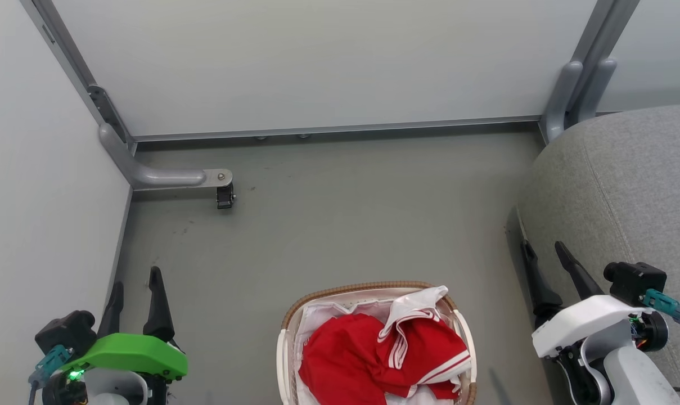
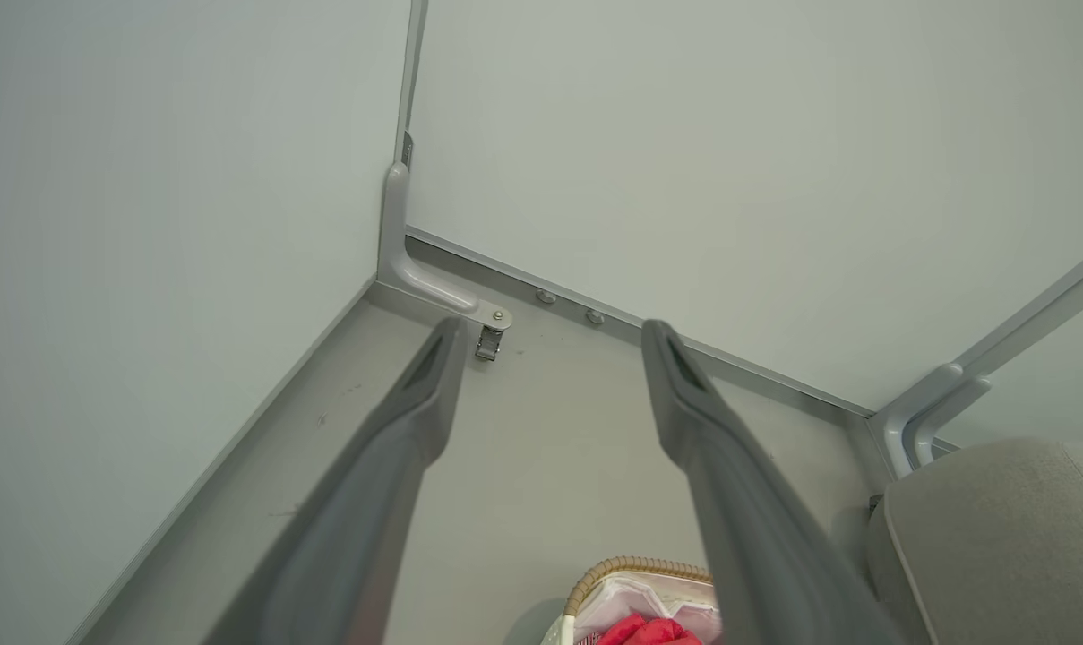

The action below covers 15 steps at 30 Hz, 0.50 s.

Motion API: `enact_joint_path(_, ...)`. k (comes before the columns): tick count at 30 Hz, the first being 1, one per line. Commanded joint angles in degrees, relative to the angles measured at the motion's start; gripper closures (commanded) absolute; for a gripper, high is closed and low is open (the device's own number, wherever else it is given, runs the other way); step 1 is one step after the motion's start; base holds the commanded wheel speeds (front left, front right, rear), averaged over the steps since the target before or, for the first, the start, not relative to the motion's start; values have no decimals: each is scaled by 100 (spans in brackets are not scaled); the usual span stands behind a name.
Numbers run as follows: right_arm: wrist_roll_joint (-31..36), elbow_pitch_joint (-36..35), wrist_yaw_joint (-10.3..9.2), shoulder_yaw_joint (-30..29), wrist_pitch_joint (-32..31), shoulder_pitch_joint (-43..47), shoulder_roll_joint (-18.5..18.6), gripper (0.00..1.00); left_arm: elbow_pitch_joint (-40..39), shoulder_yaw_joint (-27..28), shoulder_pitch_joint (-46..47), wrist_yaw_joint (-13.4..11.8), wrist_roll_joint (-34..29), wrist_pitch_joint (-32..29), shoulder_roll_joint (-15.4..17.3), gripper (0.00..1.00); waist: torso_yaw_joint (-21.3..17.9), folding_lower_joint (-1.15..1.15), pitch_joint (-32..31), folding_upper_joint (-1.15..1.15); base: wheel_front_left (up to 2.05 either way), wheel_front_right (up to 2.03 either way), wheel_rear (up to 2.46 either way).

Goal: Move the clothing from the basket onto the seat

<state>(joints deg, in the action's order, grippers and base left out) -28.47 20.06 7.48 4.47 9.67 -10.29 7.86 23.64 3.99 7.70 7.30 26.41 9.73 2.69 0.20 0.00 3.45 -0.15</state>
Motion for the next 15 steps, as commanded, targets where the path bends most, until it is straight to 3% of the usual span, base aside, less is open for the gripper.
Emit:
enact_joint_path(1, 166, -12, 3, 9, 66, -98, 44, 0, -17, 31, 74, 22, -176, 62, 23, 0, -4, 0, -3, 10, 0, 0, 0)
enact_joint_path(15, 926, 81, 2, -35, 237, -82, -1, 0, 61, 4, 31, 25, -861, 232, 26, 0, -33, 0, 24, 11, 0, 0, 0)
